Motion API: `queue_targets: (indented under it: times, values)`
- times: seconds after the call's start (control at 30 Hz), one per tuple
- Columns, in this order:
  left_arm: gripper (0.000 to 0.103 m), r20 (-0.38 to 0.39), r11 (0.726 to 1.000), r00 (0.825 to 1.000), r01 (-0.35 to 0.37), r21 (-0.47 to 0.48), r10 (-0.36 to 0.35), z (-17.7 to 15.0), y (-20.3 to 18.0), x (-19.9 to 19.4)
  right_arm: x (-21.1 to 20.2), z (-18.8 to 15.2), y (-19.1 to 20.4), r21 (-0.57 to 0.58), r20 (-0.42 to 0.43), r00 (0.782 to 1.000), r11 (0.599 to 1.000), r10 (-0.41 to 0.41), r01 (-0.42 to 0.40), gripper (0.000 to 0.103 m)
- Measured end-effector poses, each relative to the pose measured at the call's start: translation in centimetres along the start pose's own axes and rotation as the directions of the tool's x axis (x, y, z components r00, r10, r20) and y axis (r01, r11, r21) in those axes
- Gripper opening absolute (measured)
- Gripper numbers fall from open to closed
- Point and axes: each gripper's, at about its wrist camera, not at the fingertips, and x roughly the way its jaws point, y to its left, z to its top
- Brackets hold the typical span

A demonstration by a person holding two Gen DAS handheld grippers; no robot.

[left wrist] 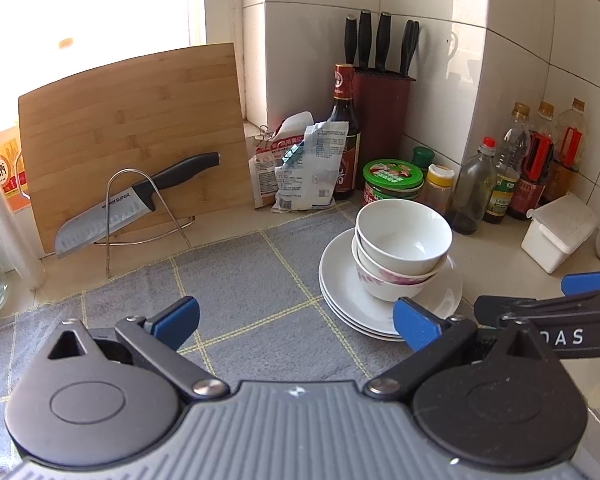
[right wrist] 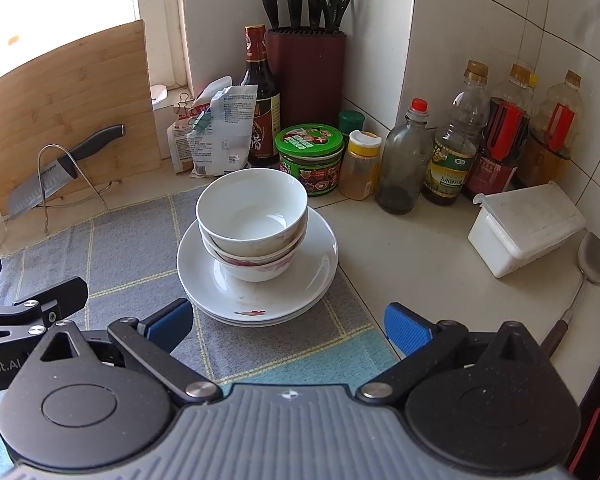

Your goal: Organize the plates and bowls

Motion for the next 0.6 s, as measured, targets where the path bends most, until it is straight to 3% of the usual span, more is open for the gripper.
queue_targets:
  times: [0.6]
  values:
    - [0.102,-0.002,1.000,1.000,0.001,0.001,-0.001,0.11,-0.05,0.25,0.04,0.14,-0.21,0.004,-0.003,1.000,1.000,-0.013,0.013,0.103]
